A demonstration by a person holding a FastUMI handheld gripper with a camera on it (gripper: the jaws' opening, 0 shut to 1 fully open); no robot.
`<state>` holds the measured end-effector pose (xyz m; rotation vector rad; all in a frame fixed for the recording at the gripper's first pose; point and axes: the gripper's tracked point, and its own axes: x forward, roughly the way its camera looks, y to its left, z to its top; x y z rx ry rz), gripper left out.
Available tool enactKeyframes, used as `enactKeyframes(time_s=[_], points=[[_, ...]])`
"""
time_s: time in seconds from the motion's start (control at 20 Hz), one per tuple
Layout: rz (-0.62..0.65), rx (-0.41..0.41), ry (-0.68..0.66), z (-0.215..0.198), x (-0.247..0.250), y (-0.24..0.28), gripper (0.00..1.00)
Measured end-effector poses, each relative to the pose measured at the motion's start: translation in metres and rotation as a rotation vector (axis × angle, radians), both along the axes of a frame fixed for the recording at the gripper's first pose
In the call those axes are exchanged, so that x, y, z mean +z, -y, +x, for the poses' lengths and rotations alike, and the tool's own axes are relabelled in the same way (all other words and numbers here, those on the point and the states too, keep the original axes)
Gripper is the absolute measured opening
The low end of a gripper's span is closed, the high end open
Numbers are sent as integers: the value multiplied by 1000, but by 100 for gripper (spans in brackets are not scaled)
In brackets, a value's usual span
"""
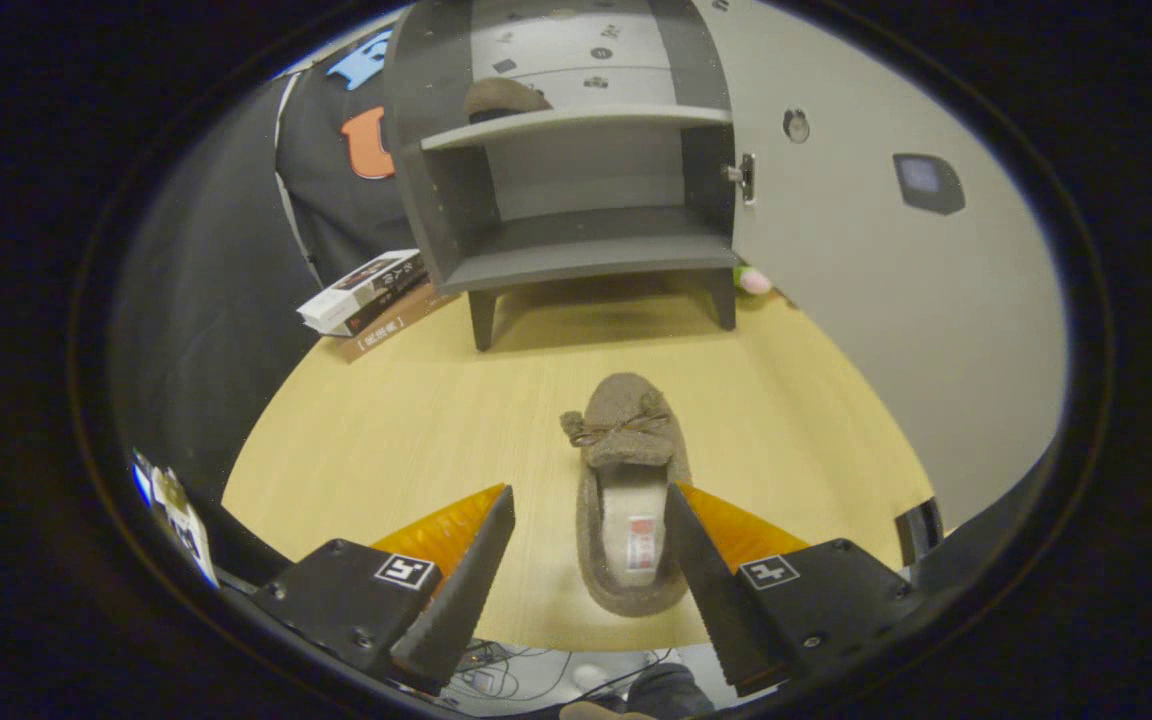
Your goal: Open the shoe cabinet door, grab the shoes and put them into the shoe cabinet, then close the shoe cabinet door.
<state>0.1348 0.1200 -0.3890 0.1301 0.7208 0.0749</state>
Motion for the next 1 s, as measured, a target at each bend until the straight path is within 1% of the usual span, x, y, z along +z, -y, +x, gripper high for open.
enactKeyframes(time_s=[0.2,0.45,0.6,0.75,0.85,1.0], points=[[64,-33,-59,28,-26,-5,96],[92,-27,-94,62,-42,-13,95],[108,3,-131,70,-50,-19,93],[86,44,-160,71,-55,-21,69],[87,47,-149,74,-54,-19,53],[74,40,-166,79,-60,-13,29]])
